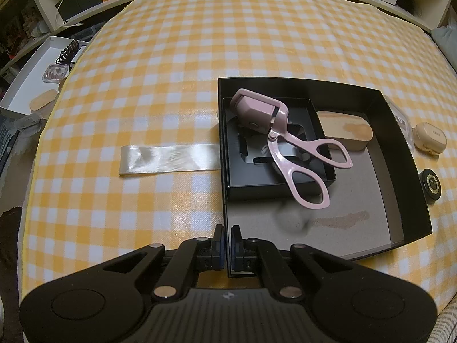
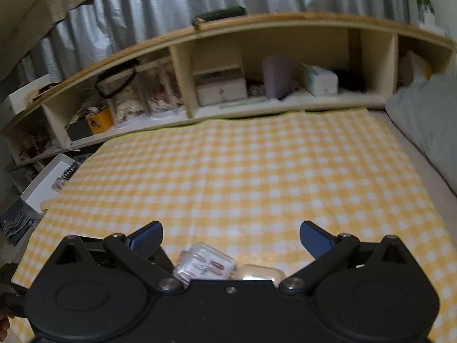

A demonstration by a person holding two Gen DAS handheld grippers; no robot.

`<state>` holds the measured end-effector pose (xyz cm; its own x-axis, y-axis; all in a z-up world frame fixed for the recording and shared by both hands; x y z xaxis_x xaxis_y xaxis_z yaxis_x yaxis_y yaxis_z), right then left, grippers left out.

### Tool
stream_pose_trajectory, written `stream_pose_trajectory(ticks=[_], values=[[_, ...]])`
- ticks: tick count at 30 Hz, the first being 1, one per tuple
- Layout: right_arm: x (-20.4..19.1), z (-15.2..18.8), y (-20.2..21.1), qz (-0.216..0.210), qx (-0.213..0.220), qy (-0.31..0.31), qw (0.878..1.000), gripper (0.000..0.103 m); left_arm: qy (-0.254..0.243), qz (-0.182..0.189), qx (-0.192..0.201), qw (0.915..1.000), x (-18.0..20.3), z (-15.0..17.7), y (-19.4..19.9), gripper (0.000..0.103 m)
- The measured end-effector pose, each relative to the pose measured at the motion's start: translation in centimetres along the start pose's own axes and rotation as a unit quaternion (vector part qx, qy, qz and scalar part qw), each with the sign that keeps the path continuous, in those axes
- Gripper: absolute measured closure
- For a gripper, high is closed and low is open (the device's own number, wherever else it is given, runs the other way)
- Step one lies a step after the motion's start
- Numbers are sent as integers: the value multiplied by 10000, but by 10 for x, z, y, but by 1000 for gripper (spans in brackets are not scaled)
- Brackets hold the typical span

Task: Organize rigid objects
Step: 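Move the right tool to the beige KINYO earbud case and grasp it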

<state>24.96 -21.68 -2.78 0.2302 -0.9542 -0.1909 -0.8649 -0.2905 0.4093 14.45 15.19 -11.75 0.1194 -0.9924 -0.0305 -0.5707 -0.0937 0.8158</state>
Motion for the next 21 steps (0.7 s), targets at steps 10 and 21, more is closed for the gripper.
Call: stream_pose_trajectory(ticks=[10, 21], values=[[32, 35, -48, 734, -670, -443, 9941, 0, -3, -4, 1, 10000, 1, 0, 0, 99], [43, 72, -91, 824, -1326, -1121, 9814, 0, -6, -5, 3, 10000, 1, 0, 0, 99]])
Point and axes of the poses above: each gripper's, at about its wrist camera, not at the fingertips, and y roughly against the way its jaws point, x to its right, z to its underside, the point moved 1 cm from there along -y, roughly the way its jaws point, and after that the axes turned 14 degrees about x, right-handed, at the moved point
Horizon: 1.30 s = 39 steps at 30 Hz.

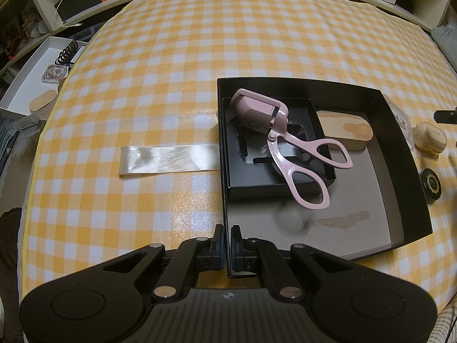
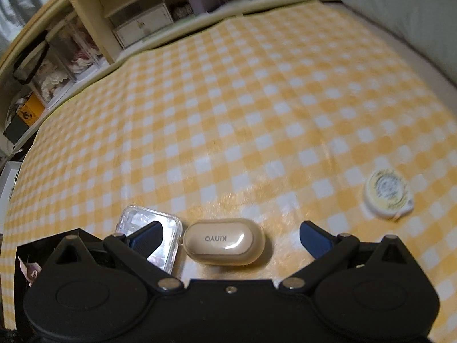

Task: Organize rigid objects
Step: 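Move the right tool to the beige KINYO earbud case and grasp it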

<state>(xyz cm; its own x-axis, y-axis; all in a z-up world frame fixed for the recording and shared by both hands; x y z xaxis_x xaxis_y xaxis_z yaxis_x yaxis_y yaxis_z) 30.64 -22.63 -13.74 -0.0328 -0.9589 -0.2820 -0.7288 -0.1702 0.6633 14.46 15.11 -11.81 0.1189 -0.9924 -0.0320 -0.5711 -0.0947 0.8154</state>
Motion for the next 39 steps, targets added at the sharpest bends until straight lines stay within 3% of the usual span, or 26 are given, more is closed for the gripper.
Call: stream_pose_trajectory(ticks=[8, 13, 26, 29, 35, 39], values=[[-5, 5, -14, -41, -151, 214, 9996, 5, -10, -4, -2, 10000, -1, -1, 1, 99], [-10, 5, -20, 56, -263, 442, 9987, 14, -15, -6, -3, 10000, -1, -1, 1, 99], [-7, 4, -36, 25, -532, 307, 9981, 16, -18, -10, -5, 10000, 1, 0, 0, 99], [-5, 2, -36, -94, -574, 211, 9981, 25, -27, -15, -7, 10000, 0, -1, 1, 99], [-5, 1, -30, 69, -600, 203, 9980, 25, -15, -8, -3, 10000, 0, -1, 1, 99], [-3, -11, -12, -5, -319, -53, 9995, 25, -23, -13, -2, 10000, 1, -1, 1, 99]])
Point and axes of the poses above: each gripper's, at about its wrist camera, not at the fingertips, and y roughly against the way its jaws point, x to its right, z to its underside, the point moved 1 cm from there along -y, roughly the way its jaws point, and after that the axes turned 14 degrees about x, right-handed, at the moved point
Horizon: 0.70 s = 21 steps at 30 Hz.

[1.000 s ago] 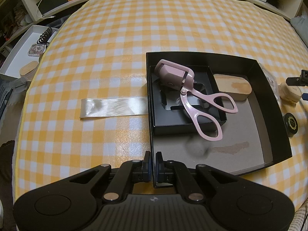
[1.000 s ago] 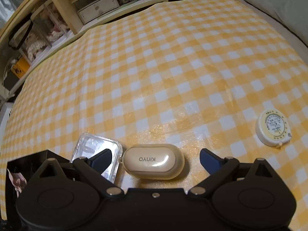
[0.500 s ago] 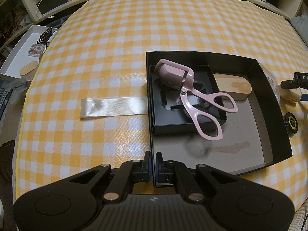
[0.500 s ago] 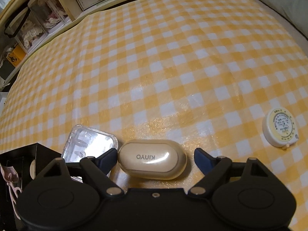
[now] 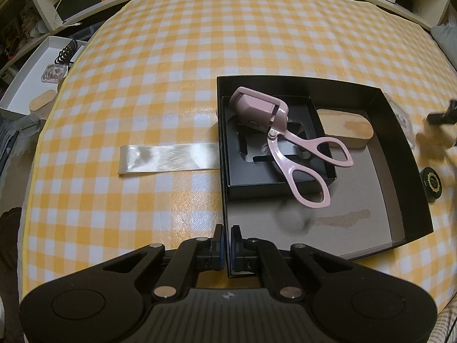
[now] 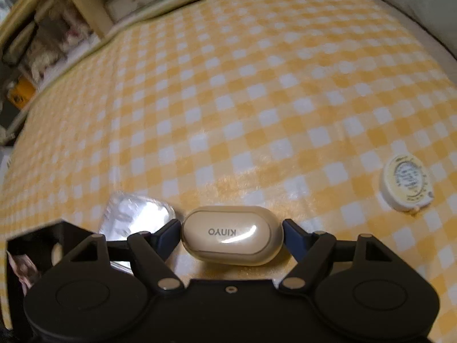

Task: Organize rigid objects
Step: 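Move the right tool to the beige KINYO earbud case and grasp it, then carry the beige earbud case into the large black box and release it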

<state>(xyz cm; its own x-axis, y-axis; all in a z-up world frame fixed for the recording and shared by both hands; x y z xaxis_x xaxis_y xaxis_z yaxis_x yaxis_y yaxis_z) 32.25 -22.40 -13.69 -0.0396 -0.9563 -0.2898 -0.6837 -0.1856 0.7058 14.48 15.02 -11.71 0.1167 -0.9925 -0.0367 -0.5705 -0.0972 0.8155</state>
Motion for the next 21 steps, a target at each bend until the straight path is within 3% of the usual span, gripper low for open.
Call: stream_pose_trajectory(ticks=[5, 9, 15, 21], values=[[-15, -12, 32, -631, 315, -282, 9971, 25, 4, -1, 6, 10000, 0, 0, 0, 99], [-43, -8, 53, -1188, 284, -98, 9925, 25, 2, -3, 15, 10000, 0, 0, 1, 99], [-94, 21, 76, -1746, 71, 798, 9814, 25, 1, -5, 18, 10000, 1, 0, 1, 99], [-138, 55, 90, -2186, -133, 1829, 9584, 25, -5, -10, 20, 10000, 2, 0, 2, 99]])
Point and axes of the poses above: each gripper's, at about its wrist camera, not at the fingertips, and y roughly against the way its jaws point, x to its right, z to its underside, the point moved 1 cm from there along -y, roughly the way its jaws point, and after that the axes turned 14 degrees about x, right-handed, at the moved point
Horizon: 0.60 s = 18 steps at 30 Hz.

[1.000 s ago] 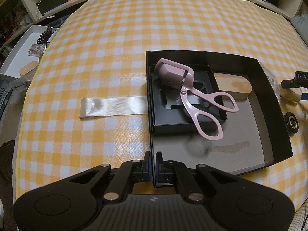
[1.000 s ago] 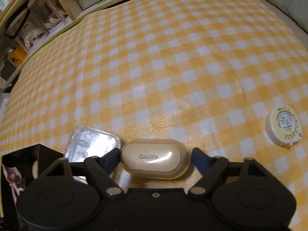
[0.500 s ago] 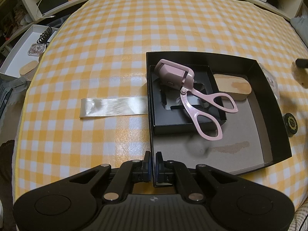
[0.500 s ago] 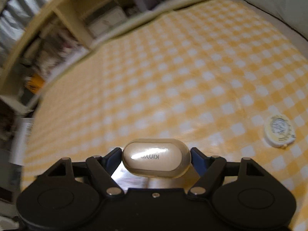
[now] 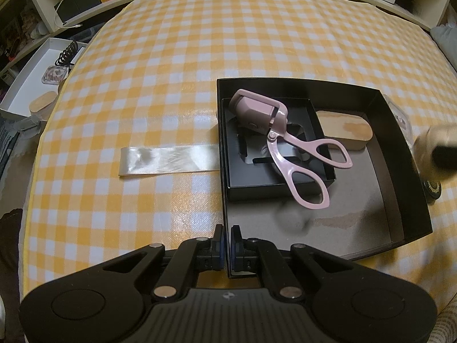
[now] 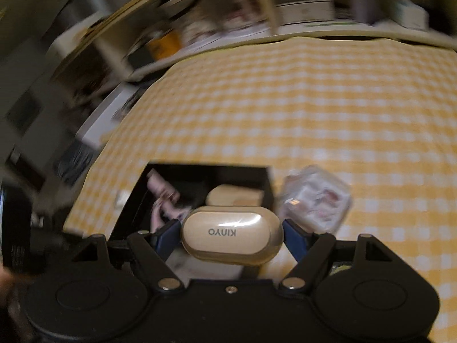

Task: Organize rigid objects
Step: 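Carry the beige earbud case into the large black box and release it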

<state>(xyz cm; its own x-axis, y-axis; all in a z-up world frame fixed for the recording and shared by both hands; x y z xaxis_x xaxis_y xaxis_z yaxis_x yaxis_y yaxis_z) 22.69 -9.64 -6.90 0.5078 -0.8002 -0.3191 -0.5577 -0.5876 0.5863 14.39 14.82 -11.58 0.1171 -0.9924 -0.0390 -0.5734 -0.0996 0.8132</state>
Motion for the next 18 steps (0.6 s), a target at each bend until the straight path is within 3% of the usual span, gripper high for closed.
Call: stream_pose_trajectory(ticks=[9, 18], values=[[-32, 23, -31, -316, -499, 1098, 9922, 25, 0, -2, 3, 10000, 2, -1, 1, 99], [-39, 37, -53, -358, -705, 2376, 9681, 25, 0, -3, 3, 10000, 2, 0, 2, 99]])
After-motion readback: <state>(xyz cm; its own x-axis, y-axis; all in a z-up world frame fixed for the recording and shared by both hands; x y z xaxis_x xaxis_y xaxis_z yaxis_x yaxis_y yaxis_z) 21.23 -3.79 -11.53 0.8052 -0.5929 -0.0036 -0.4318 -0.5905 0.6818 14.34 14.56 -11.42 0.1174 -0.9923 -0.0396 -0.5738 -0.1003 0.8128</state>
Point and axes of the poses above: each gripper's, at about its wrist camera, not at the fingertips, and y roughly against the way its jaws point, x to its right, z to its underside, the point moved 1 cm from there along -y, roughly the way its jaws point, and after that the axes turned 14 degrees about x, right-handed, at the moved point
